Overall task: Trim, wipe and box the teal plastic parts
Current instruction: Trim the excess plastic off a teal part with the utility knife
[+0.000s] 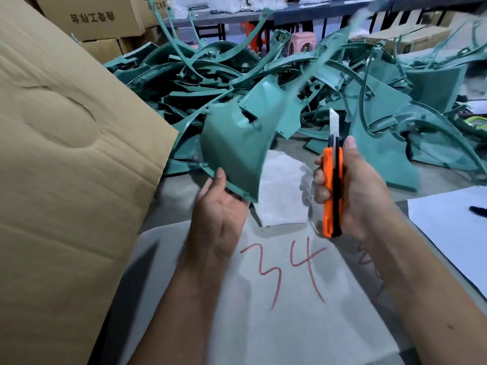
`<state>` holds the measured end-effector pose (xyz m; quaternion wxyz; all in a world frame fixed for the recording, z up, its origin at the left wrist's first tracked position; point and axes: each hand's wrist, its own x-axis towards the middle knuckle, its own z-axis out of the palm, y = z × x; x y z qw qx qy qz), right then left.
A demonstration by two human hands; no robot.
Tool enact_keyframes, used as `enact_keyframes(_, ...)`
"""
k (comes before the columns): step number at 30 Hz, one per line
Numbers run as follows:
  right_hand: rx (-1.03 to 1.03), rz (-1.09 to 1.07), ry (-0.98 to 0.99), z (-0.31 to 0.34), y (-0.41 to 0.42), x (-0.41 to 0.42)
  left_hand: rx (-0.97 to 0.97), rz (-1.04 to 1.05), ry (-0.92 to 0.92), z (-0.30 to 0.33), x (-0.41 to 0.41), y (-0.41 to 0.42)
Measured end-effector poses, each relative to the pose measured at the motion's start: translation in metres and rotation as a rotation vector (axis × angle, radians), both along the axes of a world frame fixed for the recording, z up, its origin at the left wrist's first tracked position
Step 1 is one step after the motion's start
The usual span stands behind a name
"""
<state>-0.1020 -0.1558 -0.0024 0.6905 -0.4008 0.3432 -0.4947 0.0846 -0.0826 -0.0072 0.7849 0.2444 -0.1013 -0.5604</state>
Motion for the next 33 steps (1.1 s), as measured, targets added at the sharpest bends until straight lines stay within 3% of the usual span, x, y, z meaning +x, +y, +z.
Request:
enact_keyframes(2, -0.07, 0.096, -0.012, -0.002, 0.005, 0.004, -0.067, 0.024, 0.044, -0.004, -0.006, -0.002)
enact_keyframes(5, -0.265, 0.174, 0.136, -0.005, 0.018, 0.013, -0.102, 0.019, 0.007, -0.009, -0.016, -0.002)
enact_keyframes(9, -0.354, 0.039, 0.108, -0.006, 0.027, 0.023, -0.138, -0.08, -0.163, -0.014, -0.02, 0.001)
enact_keyframes(11, -0.334, -0.053, 0.119, -0.005, 0.024, 0.021, -0.067, -0.127, -0.251, -0.012, -0.009, 0.003)
enact_keyframes(16, -0.4, -0.019, 0.277, -0.005, 0.009, 0.006, 0.064, 0.001, -0.769, -0.014, 0.016, 0.006)
enact_keyframes(19, -0.431, -0.039, 0.333, -0.009, 0.008, 0.005, 0.013, 0.041, -0.897, -0.02, 0.011, 0.007)
enact_keyframes(22, -0.427, -0.118, 0.358, -0.011, 0.005, 0.006, -0.048, 0.152, -0.935, -0.018, 0.007, 0.008)
enact_keyframes(25, -0.486, -0.167, 0.436, -0.01, 0.005, 0.005, -0.009, 0.268, -0.854, -0.017, 0.005, 0.005)
enact_keyframes(29, -0.801, -0.157, 0.666, -0.01, 0.013, 0.007, 0.128, 0.266, -0.642, -0.015, 0.006, -0.001)
enact_keyframes(33, -1.082, -0.064, 0.912, -0.01, 0.017, 0.011, 0.136, 0.246, -0.559, -0.007, 0.005, -0.002)
